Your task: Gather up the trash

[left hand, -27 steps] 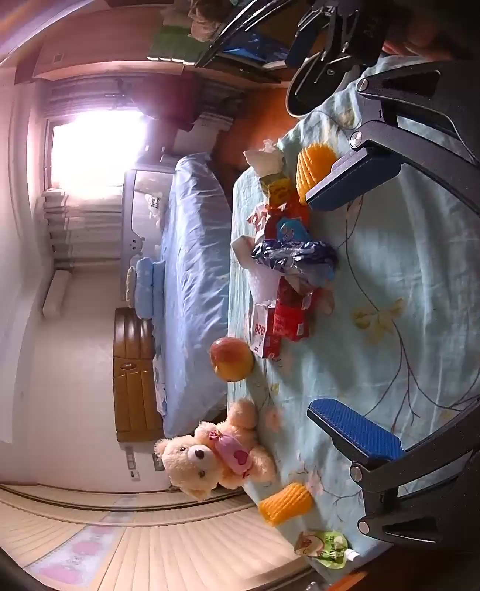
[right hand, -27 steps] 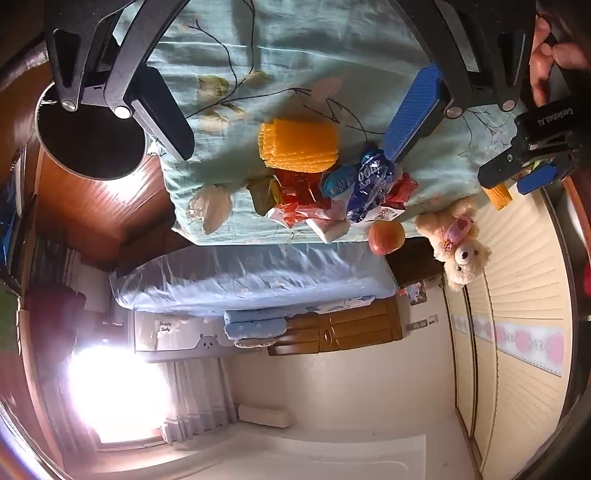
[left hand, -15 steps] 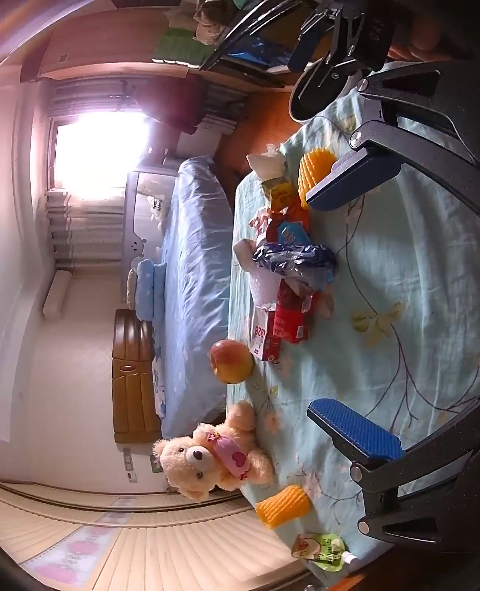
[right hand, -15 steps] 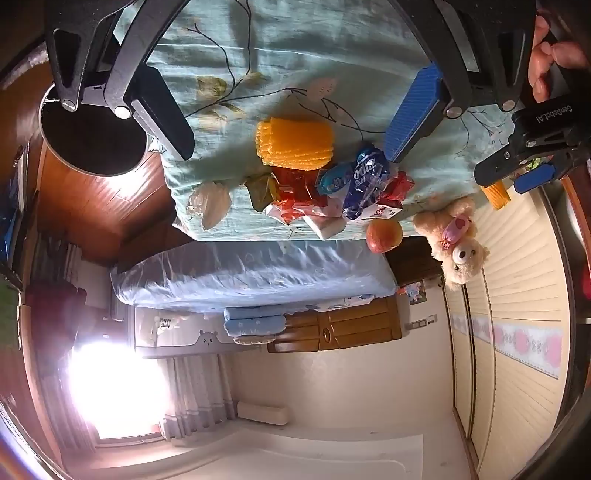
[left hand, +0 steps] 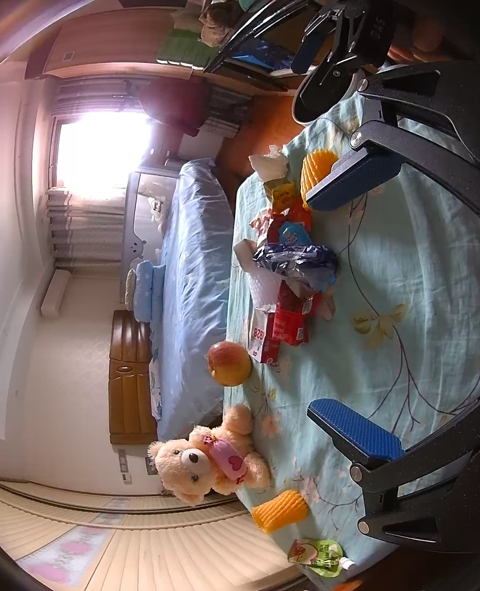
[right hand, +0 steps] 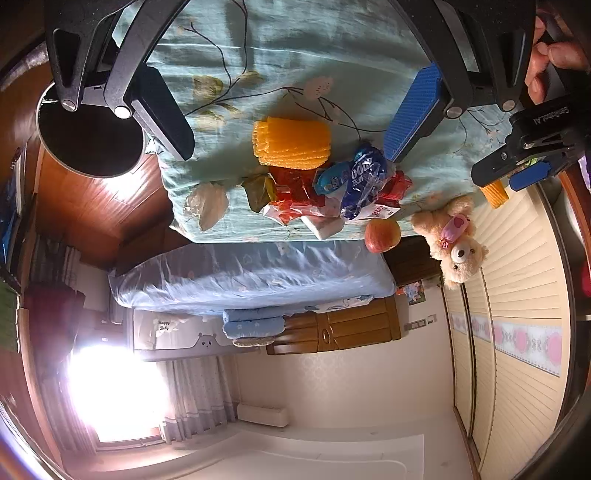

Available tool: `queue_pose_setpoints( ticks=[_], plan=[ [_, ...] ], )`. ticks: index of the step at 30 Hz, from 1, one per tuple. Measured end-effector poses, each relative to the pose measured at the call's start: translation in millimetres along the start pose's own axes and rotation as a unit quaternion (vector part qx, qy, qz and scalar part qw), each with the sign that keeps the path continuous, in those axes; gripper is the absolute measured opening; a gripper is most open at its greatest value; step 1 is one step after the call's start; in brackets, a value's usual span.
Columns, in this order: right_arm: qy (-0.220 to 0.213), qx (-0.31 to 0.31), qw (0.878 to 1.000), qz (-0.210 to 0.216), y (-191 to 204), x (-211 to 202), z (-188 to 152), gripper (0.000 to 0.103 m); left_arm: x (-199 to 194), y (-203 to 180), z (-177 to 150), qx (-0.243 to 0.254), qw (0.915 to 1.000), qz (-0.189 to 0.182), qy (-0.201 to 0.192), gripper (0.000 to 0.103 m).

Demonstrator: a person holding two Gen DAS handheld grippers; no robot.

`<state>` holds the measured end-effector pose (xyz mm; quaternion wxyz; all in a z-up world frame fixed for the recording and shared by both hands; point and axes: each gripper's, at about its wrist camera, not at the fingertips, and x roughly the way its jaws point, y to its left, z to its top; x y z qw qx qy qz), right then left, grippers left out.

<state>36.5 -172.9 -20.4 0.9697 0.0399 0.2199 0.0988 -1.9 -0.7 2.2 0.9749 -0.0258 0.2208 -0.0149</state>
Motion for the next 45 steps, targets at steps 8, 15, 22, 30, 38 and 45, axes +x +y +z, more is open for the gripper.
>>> queue_pose_setpoints(
  ticks=[8, 15, 22, 30, 38, 45],
  plan=[
    [0.001, 0.001, 1.0, 0.002, 0.3, 0.9, 1.7, 0.103, 5.4, -2.3, -0.1, 0.001, 1.0, -0.001, -0.001, 0.103],
    [0.006, 0.002, 1.0, 0.006, 0.6, 4.3, 2.1, 0.103, 6.7, -1.5, -0.3, -0.003, 1.0, -0.003, 0.003, 0.103],
    [0.009, 0.004, 1.0, 0.01, -0.4, 6.5, -0.2, 0.103, 6.5, -0.4, -0.1, -0.004, 1.0, -0.005, 0.003, 0.103],
    [0.009, 0.005, 1.0, 0.01, -0.1, 6.9, -0.1, 0.103, 6.8, -0.5, 0.4, -0.003, 1.0, -0.006, 0.004, 0.103],
    [0.015, 0.01, 1.0, 0.014, -2.1, 7.8, -0.6, 0.103, 8.6, -1.3, 0.9, -0.001, 0.9999, -0.01, 0.008, 0.103],
    [0.028, 0.016, 0.999, 0.02, -6.0, 13.8, -2.9, 0.103, 17.2, 2.8, -2.0, -0.004, 0.9997, -0.013, 0.021, 0.103]
  ],
)
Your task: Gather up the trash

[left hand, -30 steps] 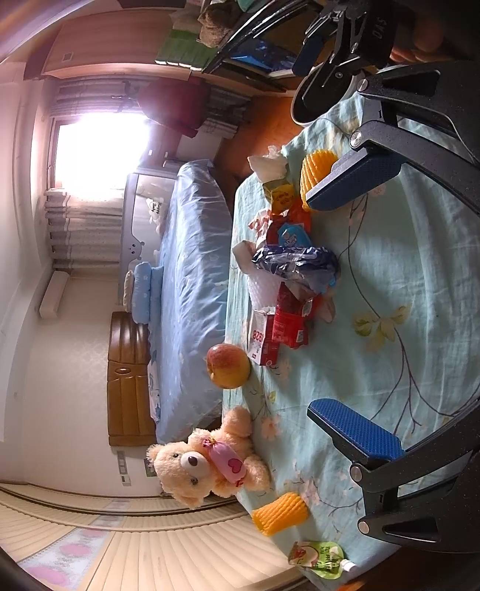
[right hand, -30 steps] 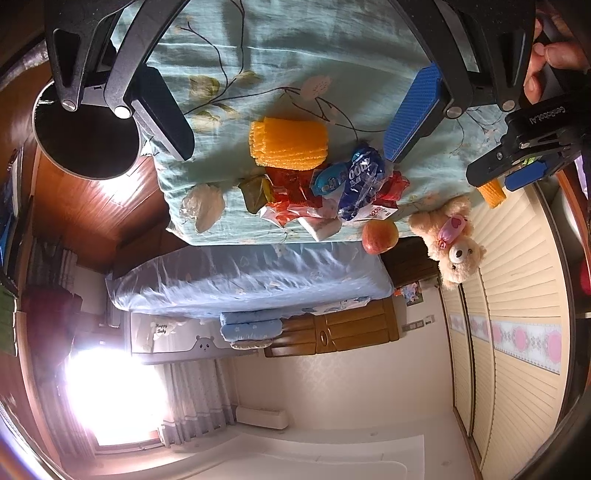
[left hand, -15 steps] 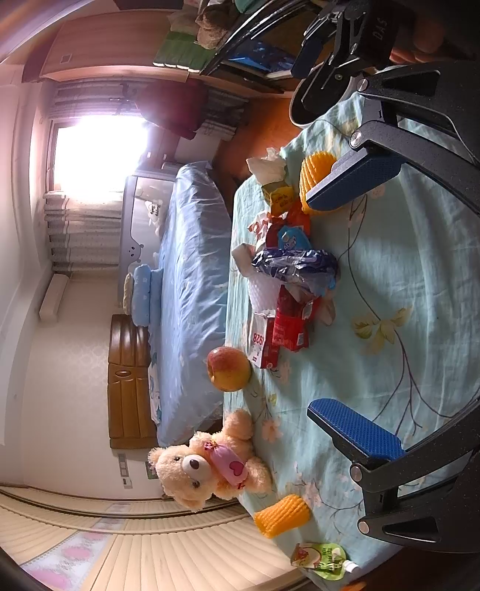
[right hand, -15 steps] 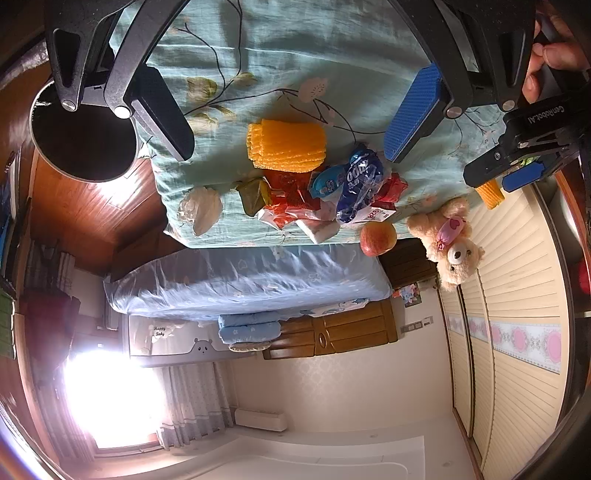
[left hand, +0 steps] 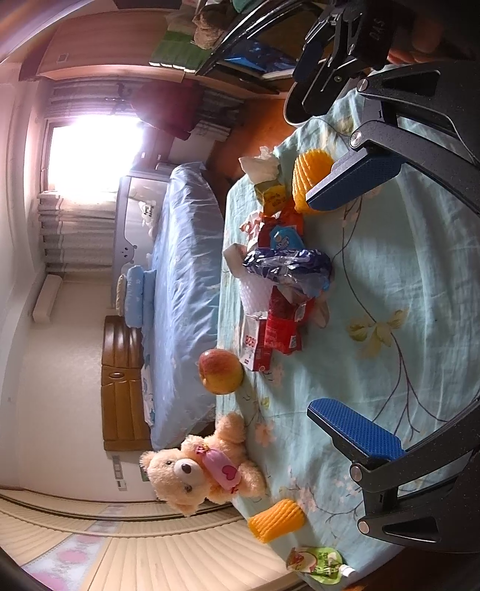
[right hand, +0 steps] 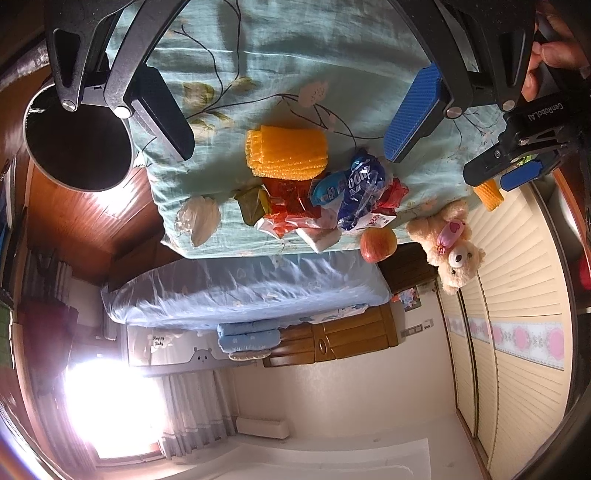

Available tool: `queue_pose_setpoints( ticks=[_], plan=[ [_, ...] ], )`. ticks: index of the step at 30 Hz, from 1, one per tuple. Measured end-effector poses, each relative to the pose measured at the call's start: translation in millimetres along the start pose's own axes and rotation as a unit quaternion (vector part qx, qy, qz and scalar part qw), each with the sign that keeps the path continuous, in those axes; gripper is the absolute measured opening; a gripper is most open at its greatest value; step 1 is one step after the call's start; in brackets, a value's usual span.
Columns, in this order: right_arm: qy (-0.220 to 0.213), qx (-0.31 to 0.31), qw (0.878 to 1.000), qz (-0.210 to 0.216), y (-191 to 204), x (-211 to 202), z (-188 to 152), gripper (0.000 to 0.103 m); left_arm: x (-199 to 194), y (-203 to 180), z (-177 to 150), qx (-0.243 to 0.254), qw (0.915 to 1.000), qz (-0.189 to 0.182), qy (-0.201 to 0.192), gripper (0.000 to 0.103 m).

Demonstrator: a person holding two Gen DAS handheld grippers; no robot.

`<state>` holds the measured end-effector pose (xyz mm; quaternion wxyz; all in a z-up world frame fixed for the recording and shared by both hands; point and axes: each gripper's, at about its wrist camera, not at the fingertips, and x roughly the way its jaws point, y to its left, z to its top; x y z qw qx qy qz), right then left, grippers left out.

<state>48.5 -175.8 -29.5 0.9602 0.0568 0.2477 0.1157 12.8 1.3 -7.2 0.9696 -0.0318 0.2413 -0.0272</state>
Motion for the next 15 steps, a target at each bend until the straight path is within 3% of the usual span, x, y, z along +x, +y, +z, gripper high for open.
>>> queue_pose_setpoints(
  ticks=[15],
  plan=[
    [0.063, 0.025, 0.997, 0.02, -15.5, 39.6, -2.8, 0.103, 47.1, 3.8, -3.0, -0.01, 0.9981, -0.016, 0.059, 0.102]
  ],
)
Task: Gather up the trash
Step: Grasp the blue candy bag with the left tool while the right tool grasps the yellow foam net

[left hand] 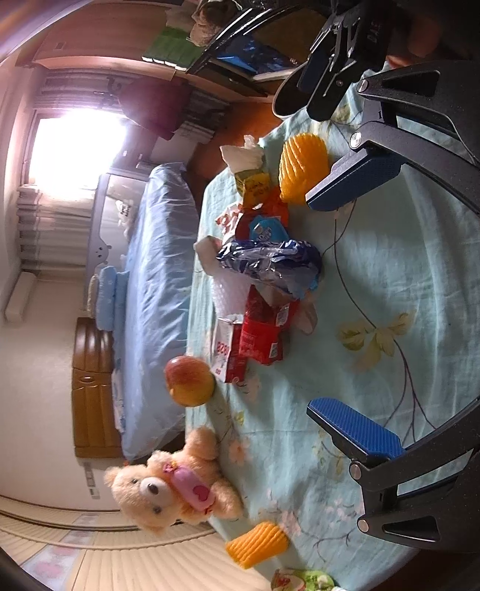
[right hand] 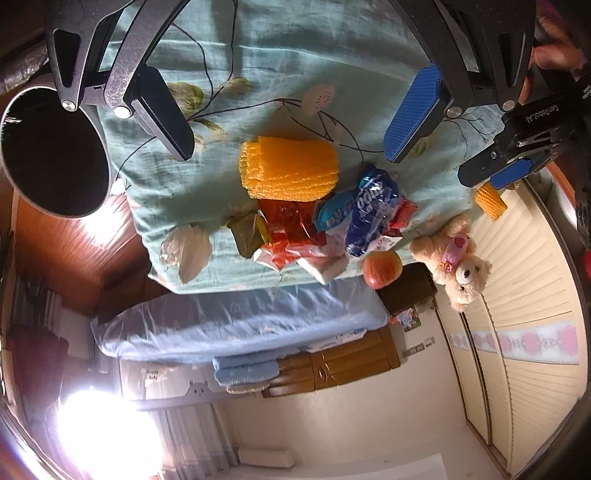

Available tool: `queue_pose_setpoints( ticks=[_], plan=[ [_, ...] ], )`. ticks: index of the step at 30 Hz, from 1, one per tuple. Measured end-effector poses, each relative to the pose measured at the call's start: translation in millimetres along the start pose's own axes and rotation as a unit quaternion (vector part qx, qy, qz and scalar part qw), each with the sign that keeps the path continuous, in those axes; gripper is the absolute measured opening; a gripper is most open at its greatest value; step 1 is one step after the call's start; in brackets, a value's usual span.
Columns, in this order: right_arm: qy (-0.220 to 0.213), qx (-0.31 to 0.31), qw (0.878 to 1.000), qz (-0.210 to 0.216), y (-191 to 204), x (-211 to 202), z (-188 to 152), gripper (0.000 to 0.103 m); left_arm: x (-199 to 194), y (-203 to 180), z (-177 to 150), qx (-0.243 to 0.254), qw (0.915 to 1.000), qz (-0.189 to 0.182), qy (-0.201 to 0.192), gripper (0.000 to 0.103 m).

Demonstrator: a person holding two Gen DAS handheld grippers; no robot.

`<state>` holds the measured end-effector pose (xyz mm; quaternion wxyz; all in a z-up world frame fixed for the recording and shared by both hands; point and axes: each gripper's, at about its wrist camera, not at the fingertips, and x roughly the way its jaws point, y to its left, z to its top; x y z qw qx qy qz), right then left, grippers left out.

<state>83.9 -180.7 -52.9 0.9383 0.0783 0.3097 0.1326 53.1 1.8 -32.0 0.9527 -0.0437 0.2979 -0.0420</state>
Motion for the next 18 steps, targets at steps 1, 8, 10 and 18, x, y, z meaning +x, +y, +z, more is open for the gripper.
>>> queue_pose_setpoints(
  ticks=[1, 8, 10, 18],
  plan=[
    [0.005, 0.002, 1.0, -0.003, -1.7, 3.7, 0.3, 0.103, 3.5, -0.6, 0.8, 0.001, 1.0, 0.0, 0.003, 0.101],
    [0.037, 0.013, 0.999, 0.001, -13.5, 27.5, 4.0, 0.102, 34.6, -7.1, 8.0, 0.014, 0.9994, -0.006, 0.032, 0.099],
    [0.045, 0.013, 0.999, 0.001, -15.0, 33.8, 5.1, 0.102, 42.4, -8.1, 9.1, 0.014, 0.999, -0.009, 0.041, 0.096],
    [0.072, 0.019, 0.997, 0.018, -16.5, 57.4, 6.7, 0.082, 75.7, -11.9, 14.0, 0.014, 0.9971, -0.022, 0.071, 0.08]
  ],
)
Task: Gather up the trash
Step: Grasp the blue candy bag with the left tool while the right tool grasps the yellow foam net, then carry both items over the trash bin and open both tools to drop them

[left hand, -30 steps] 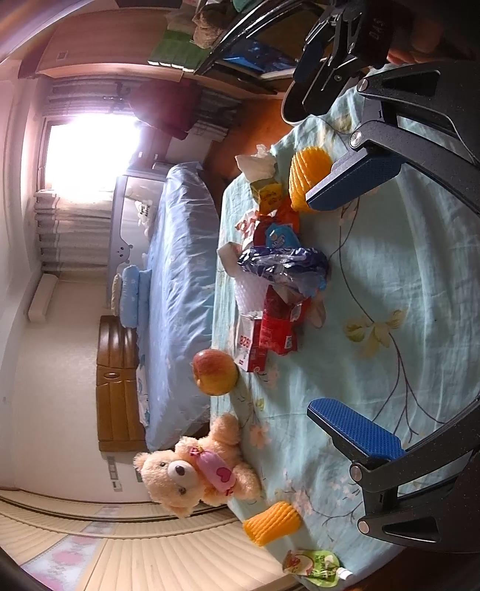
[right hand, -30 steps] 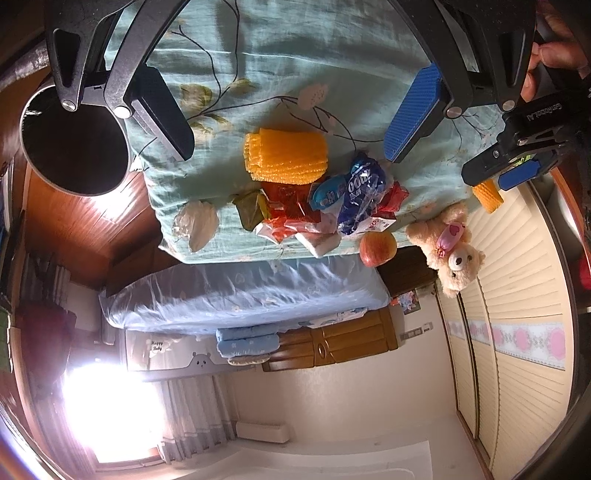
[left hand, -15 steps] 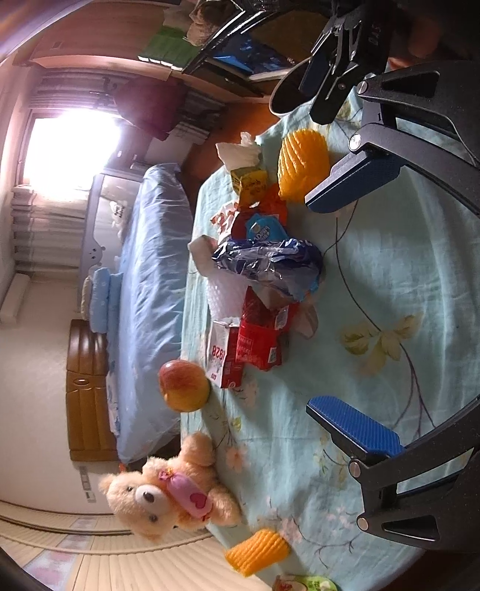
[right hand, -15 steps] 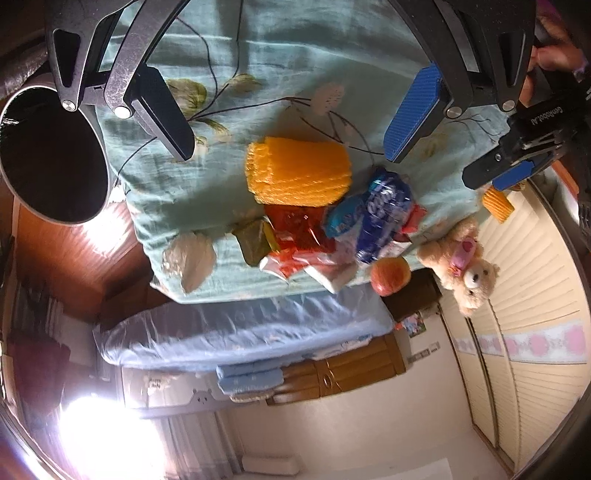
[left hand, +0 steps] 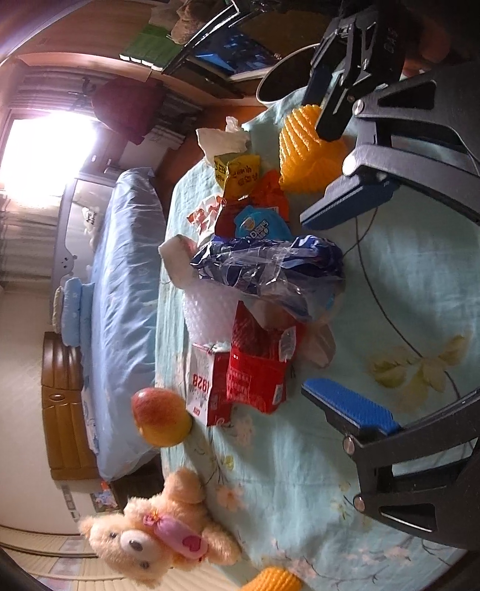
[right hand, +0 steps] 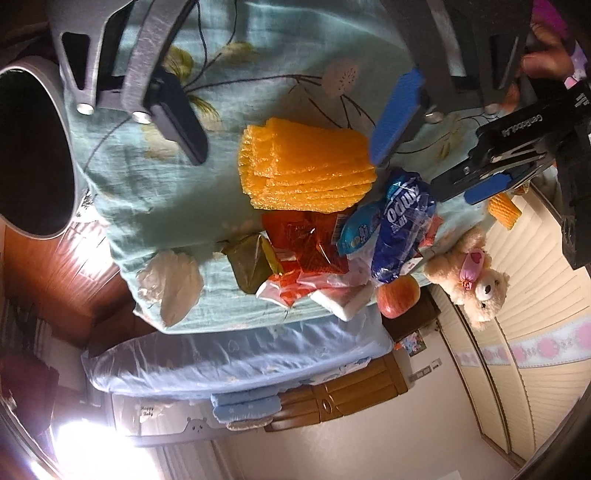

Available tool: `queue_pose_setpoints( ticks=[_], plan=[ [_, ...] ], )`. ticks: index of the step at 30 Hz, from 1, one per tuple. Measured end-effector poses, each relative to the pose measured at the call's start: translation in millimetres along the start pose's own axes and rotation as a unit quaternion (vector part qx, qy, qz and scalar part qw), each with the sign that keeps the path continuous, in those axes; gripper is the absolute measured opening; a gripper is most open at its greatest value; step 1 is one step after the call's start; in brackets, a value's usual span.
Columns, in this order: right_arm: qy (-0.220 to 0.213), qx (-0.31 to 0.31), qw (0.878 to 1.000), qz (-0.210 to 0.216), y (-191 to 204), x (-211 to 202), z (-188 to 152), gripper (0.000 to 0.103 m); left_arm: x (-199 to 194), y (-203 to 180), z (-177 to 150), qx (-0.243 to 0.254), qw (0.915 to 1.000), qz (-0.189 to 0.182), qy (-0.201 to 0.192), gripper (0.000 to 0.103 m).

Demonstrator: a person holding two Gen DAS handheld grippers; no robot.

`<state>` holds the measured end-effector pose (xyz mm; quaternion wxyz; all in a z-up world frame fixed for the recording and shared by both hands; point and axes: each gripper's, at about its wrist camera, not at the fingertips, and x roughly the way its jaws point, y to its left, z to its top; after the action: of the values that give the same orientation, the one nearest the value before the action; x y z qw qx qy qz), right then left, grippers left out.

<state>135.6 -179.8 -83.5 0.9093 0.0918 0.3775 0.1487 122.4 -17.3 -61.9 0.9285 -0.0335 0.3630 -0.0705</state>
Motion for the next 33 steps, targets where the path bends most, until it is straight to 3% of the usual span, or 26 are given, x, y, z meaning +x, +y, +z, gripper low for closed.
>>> queue_pose_setpoints(
  ticks=[3, 5, 6, 8, 11, 19, 33],
  plan=[
    [0.01, 0.007, 1.0, 0.016, -2.0, 7.9, 1.9, 0.069, 9.5, -3.1, 1.9, 0.005, 0.9999, -0.007, 0.009, 0.065],
    [0.015, 0.004, 0.999, 0.029, -0.9, 12.0, 2.3, 0.051, 15.1, -5.3, 1.3, 0.009, 0.9996, -0.017, 0.02, 0.04],
    [0.017, 0.003, 0.999, 0.031, 0.0, 12.9, 1.8, 0.047, 16.5, -6.9, -0.2, 0.013, 0.9995, -0.02, 0.023, 0.037],
    [0.02, 0.004, 0.999, 0.035, 0.2, 14.9, 0.9, 0.029, 14.7, -8.7, -2.0, 0.018, 0.9994, -0.021, 0.019, 0.028],
    [0.018, 0.012, 0.999, 0.042, -2.8, 11.4, -2.5, 0.019, 8.1, -8.9, -6.4, 0.019, 0.9993, -0.026, 0.018, 0.024],
    [-0.01, 0.018, 0.999, 0.049, -5.1, -15.1, -8.9, 0.016, -19.5, -14.8, -10.0, 0.017, 0.9988, -0.046, 0.002, 0.023],
    [-0.062, 0.053, 0.997, 0.004, -47.5, -71.2, -16.6, 0.015, -29.2, -80.5, -13.6, 0.068, 0.9922, -0.104, 0.01, 0.023]
  ],
)
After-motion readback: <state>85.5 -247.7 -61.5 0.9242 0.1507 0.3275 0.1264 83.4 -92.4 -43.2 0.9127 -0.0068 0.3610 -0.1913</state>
